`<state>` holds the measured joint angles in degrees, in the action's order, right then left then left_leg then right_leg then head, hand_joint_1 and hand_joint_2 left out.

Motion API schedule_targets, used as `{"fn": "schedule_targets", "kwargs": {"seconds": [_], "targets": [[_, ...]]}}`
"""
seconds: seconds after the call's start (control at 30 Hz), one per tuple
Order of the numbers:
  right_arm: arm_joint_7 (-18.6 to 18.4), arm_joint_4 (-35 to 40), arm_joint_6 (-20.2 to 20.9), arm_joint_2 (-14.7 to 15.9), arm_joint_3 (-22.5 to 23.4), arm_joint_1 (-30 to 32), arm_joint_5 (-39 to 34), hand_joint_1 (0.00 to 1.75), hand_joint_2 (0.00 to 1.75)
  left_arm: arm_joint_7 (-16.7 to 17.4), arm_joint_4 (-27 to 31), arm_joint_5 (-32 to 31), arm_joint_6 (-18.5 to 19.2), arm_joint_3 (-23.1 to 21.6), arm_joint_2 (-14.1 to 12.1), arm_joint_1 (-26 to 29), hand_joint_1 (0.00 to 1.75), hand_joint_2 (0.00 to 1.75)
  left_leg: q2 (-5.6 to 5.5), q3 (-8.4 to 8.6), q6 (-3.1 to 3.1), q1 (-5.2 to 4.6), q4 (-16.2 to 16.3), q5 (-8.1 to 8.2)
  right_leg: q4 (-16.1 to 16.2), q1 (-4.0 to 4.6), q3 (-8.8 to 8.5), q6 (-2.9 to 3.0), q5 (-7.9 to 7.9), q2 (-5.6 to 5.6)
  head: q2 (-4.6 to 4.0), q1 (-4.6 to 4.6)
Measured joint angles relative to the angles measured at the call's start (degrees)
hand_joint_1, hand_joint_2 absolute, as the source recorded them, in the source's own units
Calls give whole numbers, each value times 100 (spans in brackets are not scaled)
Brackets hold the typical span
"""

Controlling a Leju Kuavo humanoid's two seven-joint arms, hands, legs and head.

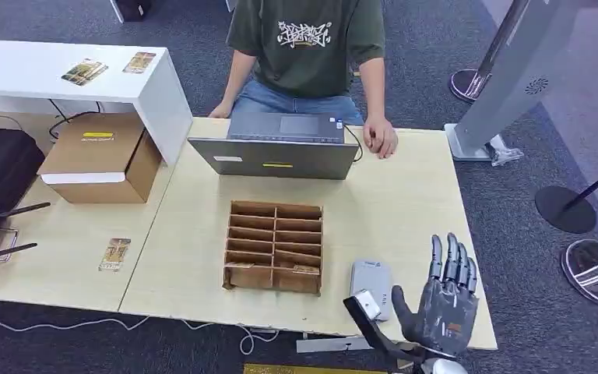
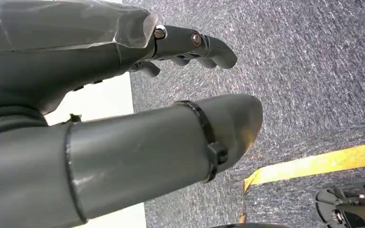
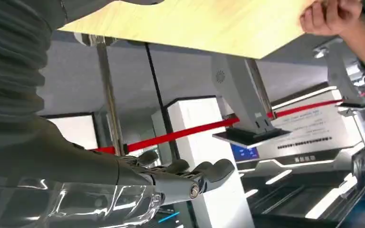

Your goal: Pass the card to the sensor for recognition and then transmit it.

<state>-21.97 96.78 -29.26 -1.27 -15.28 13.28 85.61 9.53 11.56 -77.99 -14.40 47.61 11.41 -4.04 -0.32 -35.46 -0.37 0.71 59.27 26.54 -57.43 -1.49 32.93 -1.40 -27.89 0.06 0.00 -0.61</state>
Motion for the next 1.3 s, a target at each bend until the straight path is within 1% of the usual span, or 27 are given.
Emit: {"fn": "schedule_targets", "kwargs": {"seconds": [0.07,0.13,0.17,0.23,0.37,0.5,0.73,0.97,1.3], "targets": [[-148,-33,82,54,-211,-1,0,0,175,4,0,22,-4,17,9,0,0,0,0,0,0,0,0,0,0,0,0,0,0,0,0,0],[-203,-87,116,92,-458,-12,0,0,175,9,0,61,-26,37,20,-2,0,0,0,0,0,0,-1,0,0,0,0,0,0,0,0,0],[-166,-140,116,96,-577,-22,0,0,175,11,0,72,-35,52,26,-2,0,0,0,0,0,0,-1,0,0,0,0,0,0,0,0,-2],[81,-308,111,74,-762,-38,0,0,175,11,0,85,-50,66,35,-2,0,0,0,0,0,0,-1,0,0,0,0,1,-1,-1,0,-2],[367,-698,114,-59,-926,-145,2,0,175,7,0,89,-50,111,46,-4,0,0,4,0,0,0,-2,0,0,0,0,1,-1,3,0,0],[555,-1151,94,-199,-996,-340,0,0,175,-9,0,100,-66,146,57,-6,0,0,4,1,0,0,-2,0,0,0,-1,1,-1,1,0,2],[693,-1615,76,-230,-1149,-617,0,0,175,-70,0,116,-61,157,63,-8,0,0,4,2,0,-1,-2,0,0,0,-2,1,0,2,0,0],[824,-1939,-83,-232,-1315,-795,-24,0,175,-114,0,142,-57,157,59,-8,0,0,4,1,0,0,-2,0,0,0,0,1,-1,2,0,-2],[991,-2201,-133,-232,-1499,-964,-44,0,175,-138,0,142,-33,159,52,-8,0,0,4,1,0,0,-2,0,0,0,-1,1,-1,2,0,0]]}}
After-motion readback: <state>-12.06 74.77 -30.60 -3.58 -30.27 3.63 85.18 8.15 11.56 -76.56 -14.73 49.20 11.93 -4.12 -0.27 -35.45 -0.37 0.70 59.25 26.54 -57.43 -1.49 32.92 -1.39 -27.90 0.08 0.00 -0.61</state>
